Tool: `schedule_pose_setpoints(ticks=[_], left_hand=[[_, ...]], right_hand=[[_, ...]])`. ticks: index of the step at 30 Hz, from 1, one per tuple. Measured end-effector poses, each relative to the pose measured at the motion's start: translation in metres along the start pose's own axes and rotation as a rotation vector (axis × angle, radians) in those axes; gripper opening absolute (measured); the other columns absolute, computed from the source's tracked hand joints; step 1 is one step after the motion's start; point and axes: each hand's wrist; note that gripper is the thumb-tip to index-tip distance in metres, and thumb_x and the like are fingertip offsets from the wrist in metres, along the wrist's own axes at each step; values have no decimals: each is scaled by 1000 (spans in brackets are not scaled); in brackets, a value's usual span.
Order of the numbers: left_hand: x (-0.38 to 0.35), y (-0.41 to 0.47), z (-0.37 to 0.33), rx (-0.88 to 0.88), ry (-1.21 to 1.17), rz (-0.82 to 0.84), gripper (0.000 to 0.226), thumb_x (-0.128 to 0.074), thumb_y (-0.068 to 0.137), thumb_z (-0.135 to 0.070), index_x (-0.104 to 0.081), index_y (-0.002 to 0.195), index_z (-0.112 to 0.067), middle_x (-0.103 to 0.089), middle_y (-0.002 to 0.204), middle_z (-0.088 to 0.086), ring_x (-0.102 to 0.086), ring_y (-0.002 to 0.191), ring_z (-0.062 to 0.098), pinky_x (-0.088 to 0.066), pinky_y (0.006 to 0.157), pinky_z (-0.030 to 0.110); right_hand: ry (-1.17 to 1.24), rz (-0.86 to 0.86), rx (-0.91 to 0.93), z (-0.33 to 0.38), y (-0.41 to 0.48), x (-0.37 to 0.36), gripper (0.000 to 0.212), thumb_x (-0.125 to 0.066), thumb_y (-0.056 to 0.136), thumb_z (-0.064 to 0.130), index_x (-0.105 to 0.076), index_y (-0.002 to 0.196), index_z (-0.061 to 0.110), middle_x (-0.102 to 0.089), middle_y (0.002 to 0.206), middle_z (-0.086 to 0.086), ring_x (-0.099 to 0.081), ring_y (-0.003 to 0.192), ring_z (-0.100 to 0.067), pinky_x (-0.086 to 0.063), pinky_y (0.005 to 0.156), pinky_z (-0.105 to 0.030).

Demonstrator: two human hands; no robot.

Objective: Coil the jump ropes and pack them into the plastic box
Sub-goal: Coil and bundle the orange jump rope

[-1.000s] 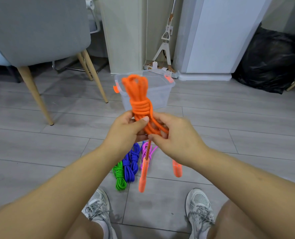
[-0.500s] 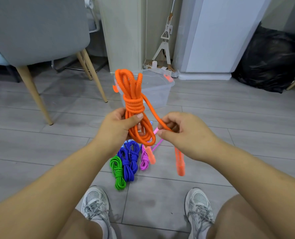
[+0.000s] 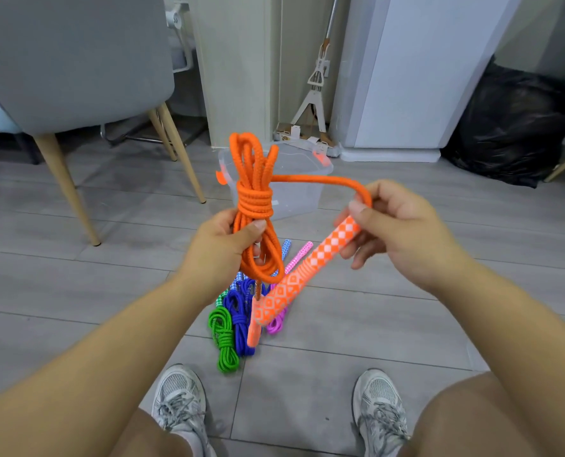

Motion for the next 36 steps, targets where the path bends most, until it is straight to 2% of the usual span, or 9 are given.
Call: schedule_pose_setpoints(ticks=[4,8,13,17,20,27,29,32,36], left_hand=[[-1,1,-1,-64,53,28,16,-54,91,-5,-59,82,-17,-57,48,-12,-50,43,-1,-46,46,16],[-1,2,-1,-105,53,63,17,-55,89,-2,-63,85,-17,-67,65,-10,-59,60,3,-50,62,17],[0,4,-2,-58,79,84,15,-55,91,-6,-62,87,-18,-64,60,-9,-56,53,4,-51,55,25],[-2,3,-4,-50,83,75,14,-55,91,-7,-63,89,-19,-67,80,4,-61,63,14,-54,57,30],[-3,2,-5,-39,64,73,12,-56,90,-8,-63,92,-19,-69,85,5,-64,67,15,-56,58,31],[-2,1,-7,-35,77,-28,13,-62,88,-12,-65,89,-25,-68,98,15,-67,77,28,-58,69,48],[-3,0,-10,-26,61,-32,10,-61,89,-15,-64,87,-24,-68,90,8,-68,68,20,-59,63,45],[-5,1,-15,-33,7,-40,9,-58,91,-14,-64,85,-19,-68,72,-5,-65,55,8,-58,53,31],[-3,4,-12,-129,79,-71,13,-58,90,-14,-63,80,-21,-62,56,-12,-52,47,-3,-41,50,10]], right_hand=[[109,-127,119,9,4,3,13,-47,94,7,-54,83,6,-67,68,-3,-60,49,-17,-53,46,-27],[83,-206,177,15,7,6,5,-54,90,7,-56,86,5,-65,74,-11,-61,51,-15,-53,49,-24],[-27,-266,231,16,10,9,9,-61,87,5,-55,82,11,-64,74,-13,-61,51,-14,-53,49,-24],[-77,-290,276,14,7,6,15,-64,84,5,-54,80,14,-66,68,0,-63,55,-16,-57,55,-29],[-93,-297,317,12,3,1,19,-67,82,5,-53,80,18,-67,68,7,-65,58,-18,-57,57,-30],[-154,-329,349,5,-7,-18,25,-73,70,24,-49,76,26,-69,78,0,-67,63,-21,-57,64,-42],[-198,-333,356,1,-9,-25,28,-76,71,25,-48,74,30,-67,77,0,-66,66,-19,-56,65,-44],[-264,-295,295,-5,-8,-32,29,-79,72,26,-49,73,27,-67,75,0,-66,70,-23,-55,67,-46],[-268,-172,84,-15,3,-32,25,-74,74,35,-54,70,21,-70,70,-5,-69,68,-24,-56,68,-49]])
Point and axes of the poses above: each hand's wrist, its own y-axis towards the middle knuckle, its own x-axis out of the back of the hand, z = x × y
